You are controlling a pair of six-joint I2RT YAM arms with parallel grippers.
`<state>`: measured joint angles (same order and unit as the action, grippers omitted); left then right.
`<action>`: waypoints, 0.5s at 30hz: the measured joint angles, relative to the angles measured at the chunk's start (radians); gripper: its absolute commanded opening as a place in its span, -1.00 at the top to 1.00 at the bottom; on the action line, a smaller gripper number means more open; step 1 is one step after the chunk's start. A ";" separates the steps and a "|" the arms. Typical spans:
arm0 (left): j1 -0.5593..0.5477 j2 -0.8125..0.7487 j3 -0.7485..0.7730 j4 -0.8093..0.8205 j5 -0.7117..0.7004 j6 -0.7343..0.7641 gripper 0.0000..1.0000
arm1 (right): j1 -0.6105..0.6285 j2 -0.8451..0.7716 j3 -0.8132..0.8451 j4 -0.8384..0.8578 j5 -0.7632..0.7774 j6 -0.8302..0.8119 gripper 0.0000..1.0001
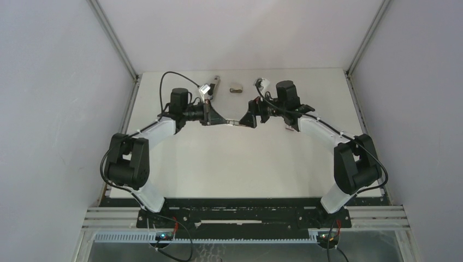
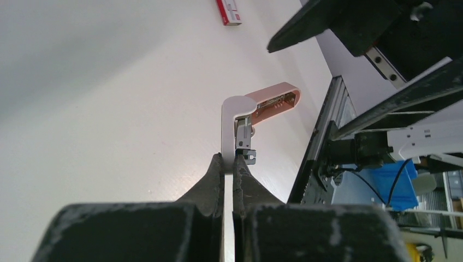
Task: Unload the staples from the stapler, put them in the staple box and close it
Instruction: Unload the staple at the center of the board.
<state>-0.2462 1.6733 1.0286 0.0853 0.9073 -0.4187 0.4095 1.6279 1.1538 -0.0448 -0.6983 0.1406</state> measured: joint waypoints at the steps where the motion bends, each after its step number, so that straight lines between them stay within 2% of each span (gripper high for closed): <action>1: 0.000 -0.006 0.000 -0.006 0.012 0.013 1.00 | -0.002 0.000 0.004 -0.018 -0.016 -0.032 -0.75; 15: -0.045 -0.084 0.002 -0.149 0.114 0.221 1.00 | -0.015 0.077 0.151 -0.304 -0.212 -0.311 -0.70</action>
<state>-0.2913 1.5890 1.0309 -0.0635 1.0214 -0.1974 0.3946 1.7050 1.3045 -0.3492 -0.9108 -0.1703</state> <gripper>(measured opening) 0.026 0.870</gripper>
